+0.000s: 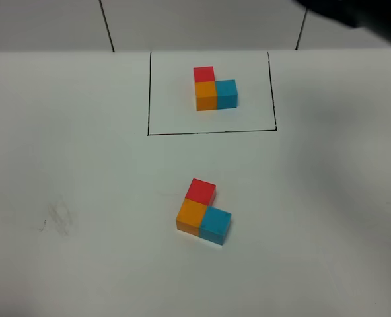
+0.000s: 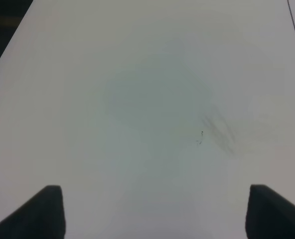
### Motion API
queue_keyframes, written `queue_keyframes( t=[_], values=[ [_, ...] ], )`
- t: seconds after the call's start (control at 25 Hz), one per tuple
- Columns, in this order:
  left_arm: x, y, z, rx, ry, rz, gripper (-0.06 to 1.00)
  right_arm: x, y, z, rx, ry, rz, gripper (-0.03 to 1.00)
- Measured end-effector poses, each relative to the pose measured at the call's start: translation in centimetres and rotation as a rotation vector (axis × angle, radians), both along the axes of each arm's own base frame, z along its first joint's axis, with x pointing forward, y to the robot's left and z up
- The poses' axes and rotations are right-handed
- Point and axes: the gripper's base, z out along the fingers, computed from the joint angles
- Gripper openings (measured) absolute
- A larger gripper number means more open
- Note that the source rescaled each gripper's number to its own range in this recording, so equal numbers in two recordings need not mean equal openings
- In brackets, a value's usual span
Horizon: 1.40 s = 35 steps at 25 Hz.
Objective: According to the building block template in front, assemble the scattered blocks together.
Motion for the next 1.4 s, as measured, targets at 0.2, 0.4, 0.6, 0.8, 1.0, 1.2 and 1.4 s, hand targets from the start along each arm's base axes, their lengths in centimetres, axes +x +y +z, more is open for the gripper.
queue_keyframes(
  t=[0.2, 0.4, 0.6, 0.8, 1.0, 1.2, 1.4],
  values=[
    [0.0, 0.0, 0.0, 0.000, 0.000, 0.000, 0.66, -4.3, -9.9, 7.7, -0.296, -0.033, -0.114, 1.00],
    [0.0, 0.0, 0.0, 0.000, 0.000, 0.000, 0.66, -12.0, -16.9, 11.1, -0.385, 0.149, -0.231, 1.00],
    [0.0, 0.0, 0.0, 0.000, 0.000, 0.000, 0.66, -20.1, -19.1, 11.8, -0.271, 0.167, -0.149, 1.00],
    [0.0, 0.0, 0.0, 0.000, 0.000, 0.000, 0.66, -28.3, -19.3, 8.7, -0.130, 0.111, -0.022, 0.90],
    [0.0, 0.0, 0.0, 0.000, 0.000, 0.000, 0.66, -34.2, -19.6, 2.3, -0.049, 0.100, 0.055, 0.75],
    [0.0, 0.0, 0.0, 0.000, 0.000, 0.000, 0.66, -37.4, -19.5, -3.2, -0.014, 0.023, 0.119, 0.74],
    [0.0, 0.0, 0.0, 0.000, 0.000, 0.000, 0.66, -39.1, -19.1, -6.6, 0.032, -0.052, 0.196, 0.73]
  ],
)
